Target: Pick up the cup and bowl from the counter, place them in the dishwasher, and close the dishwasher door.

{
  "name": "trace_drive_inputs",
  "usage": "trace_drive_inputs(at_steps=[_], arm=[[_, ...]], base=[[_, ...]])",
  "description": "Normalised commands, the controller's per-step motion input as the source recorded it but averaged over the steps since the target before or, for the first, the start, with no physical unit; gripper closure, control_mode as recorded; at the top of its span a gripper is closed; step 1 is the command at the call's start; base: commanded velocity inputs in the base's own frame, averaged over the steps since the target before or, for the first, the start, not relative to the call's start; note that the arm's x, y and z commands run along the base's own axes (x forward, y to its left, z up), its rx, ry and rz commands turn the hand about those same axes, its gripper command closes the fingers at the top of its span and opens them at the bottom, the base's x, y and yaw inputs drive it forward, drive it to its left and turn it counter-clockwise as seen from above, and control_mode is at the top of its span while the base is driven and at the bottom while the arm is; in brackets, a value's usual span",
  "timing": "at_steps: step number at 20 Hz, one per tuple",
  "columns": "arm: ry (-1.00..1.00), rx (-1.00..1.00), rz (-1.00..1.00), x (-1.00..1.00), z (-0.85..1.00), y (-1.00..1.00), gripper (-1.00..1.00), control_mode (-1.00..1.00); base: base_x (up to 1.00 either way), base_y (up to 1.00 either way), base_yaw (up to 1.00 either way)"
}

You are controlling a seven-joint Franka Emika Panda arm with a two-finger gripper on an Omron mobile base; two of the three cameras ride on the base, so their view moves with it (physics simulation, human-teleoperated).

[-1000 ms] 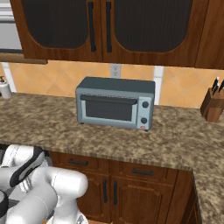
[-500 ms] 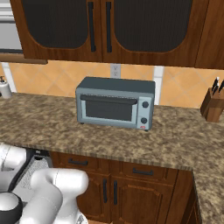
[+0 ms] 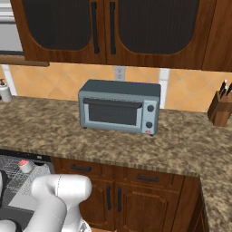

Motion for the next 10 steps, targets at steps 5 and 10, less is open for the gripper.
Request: trace_drive_inputs(at_steps=[5,10], arm=[[-0.09,0.72,-0.08,-0.17,0.99,0.27,-1.0,-1.0],[0.11,0.78,0.0,-0.29,0.93,0.0,-1.0,-1.0]], base=[[0.0,0.0,0.0],[0.0,0.0,0.0]])
